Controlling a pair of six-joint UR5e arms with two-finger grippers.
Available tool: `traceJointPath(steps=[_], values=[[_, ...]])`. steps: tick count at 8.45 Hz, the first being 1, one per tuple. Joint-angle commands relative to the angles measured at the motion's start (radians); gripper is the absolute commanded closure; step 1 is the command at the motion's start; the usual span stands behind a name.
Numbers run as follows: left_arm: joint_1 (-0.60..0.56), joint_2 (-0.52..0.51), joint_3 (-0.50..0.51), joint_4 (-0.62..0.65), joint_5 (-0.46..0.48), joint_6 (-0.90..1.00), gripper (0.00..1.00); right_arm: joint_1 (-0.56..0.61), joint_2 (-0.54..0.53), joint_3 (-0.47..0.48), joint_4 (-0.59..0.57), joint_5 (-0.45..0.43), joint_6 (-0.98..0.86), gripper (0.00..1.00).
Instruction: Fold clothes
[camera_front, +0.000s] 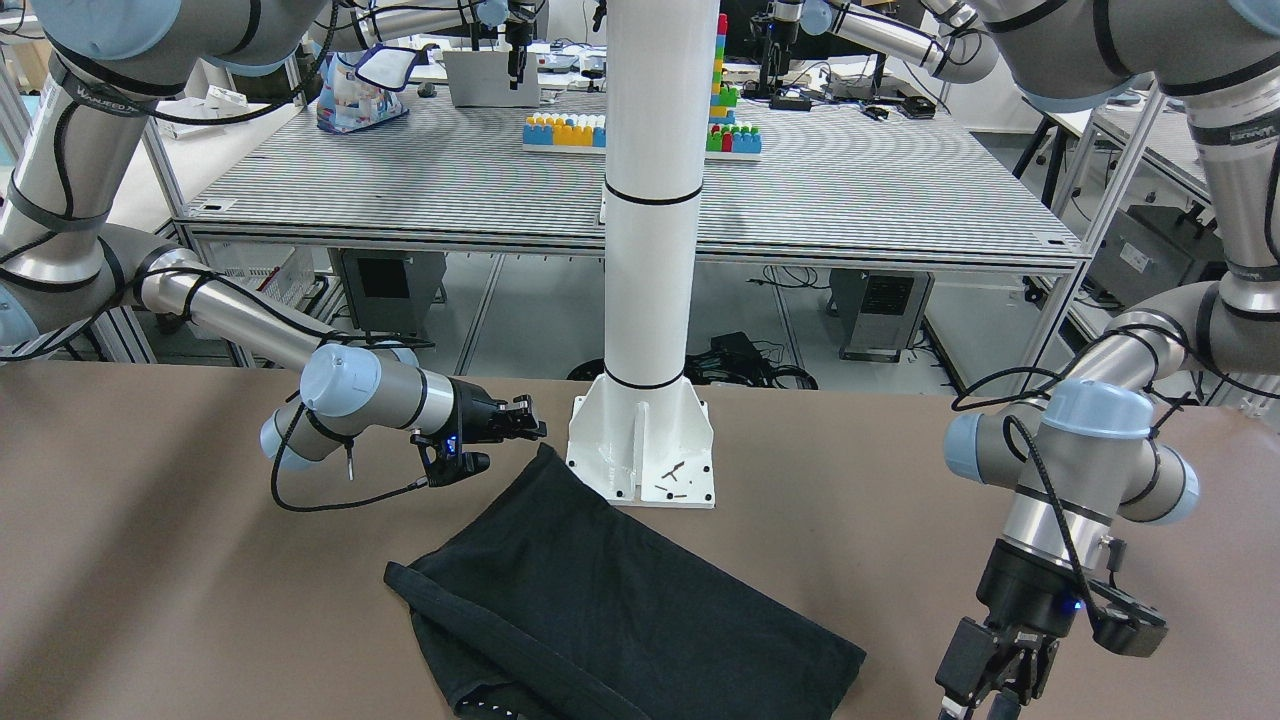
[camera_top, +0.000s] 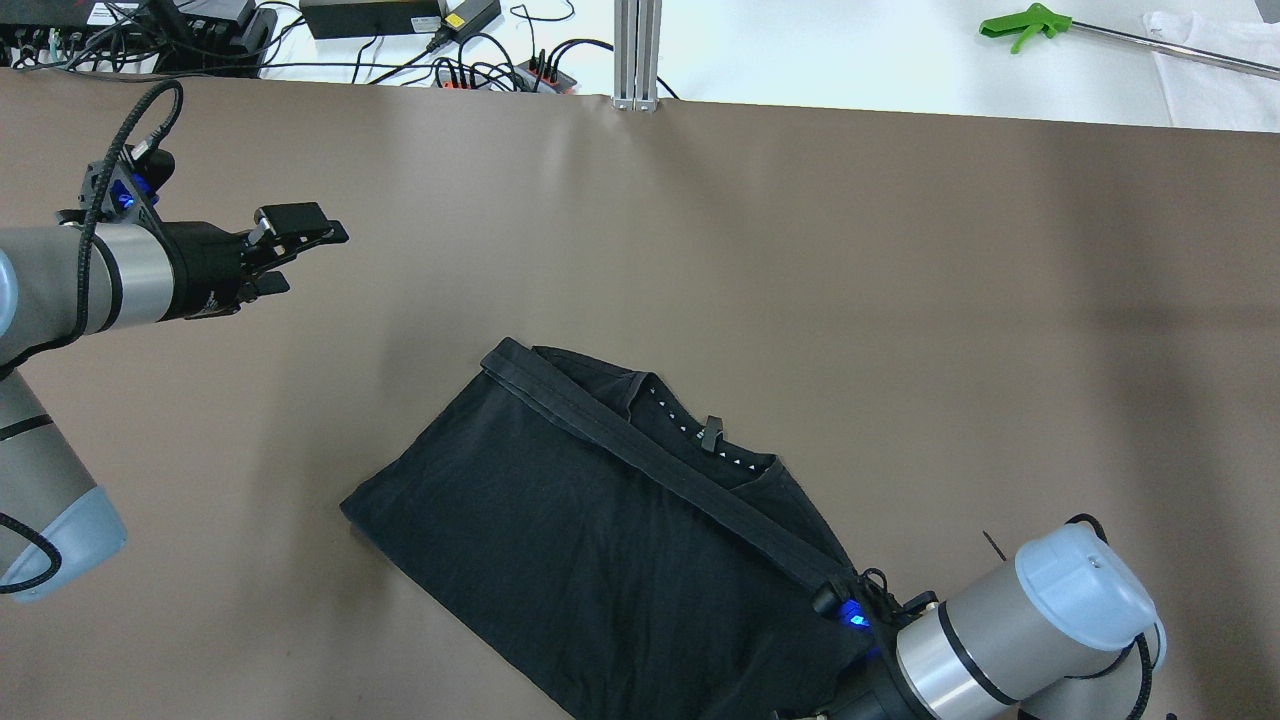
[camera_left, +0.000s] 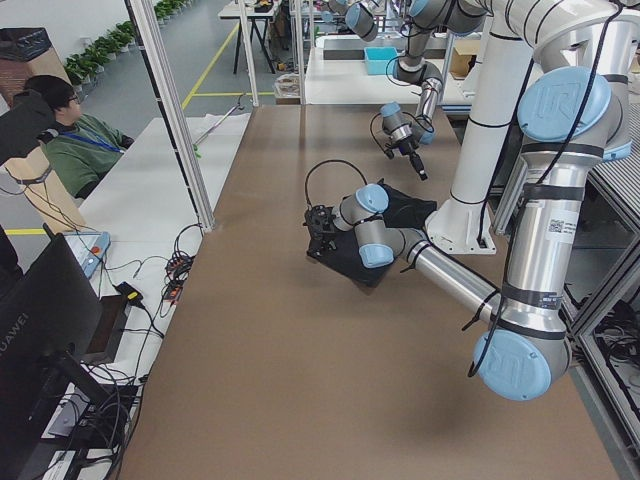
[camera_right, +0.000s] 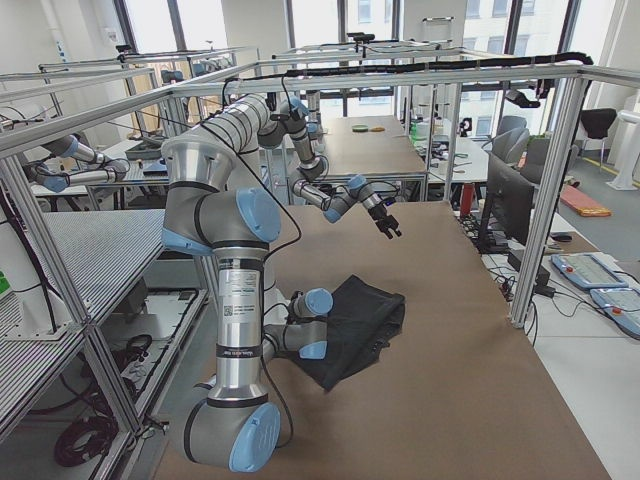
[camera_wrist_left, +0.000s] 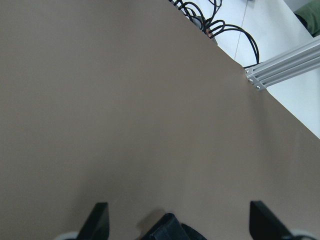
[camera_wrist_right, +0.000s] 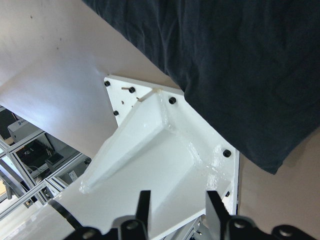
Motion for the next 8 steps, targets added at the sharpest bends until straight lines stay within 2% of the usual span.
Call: traceJointPath(steps=[1,2,4,5,6,7,8], values=[[0.073,-0.001,-0.031,0.003,-0.019,-0.007,0.0,0.163,-0.004,0.003,-0.005,0.008,-0.002,0.05],[0.091,0.014,-0.057,0.003,-0.04,-0.022,0.0,0.22,-0.004,0.0,-0.013,0.012,-0.002,0.05],[0.194,0.071,-0.099,0.003,-0.017,-0.073,0.0,0.306,-0.008,-0.005,-0.03,0.011,-0.002,0.05],[0.279,0.113,-0.094,-0.014,0.065,-0.071,0.0,0.33,-0.011,-0.005,-0.035,0.011,-0.004,0.05],[0.368,0.167,-0.05,-0.186,0.163,-0.071,0.0,0.364,-0.013,0.0,-0.035,0.011,-0.002,0.05],[0.387,0.205,-0.001,-0.294,0.171,-0.071,0.0,0.37,-0.013,0.0,-0.035,0.011,-0.002,0.05],[0.392,0.216,0.004,-0.297,0.176,-0.07,0.0,0.37,-0.013,0.0,-0.035,0.011,-0.002,0.05]])
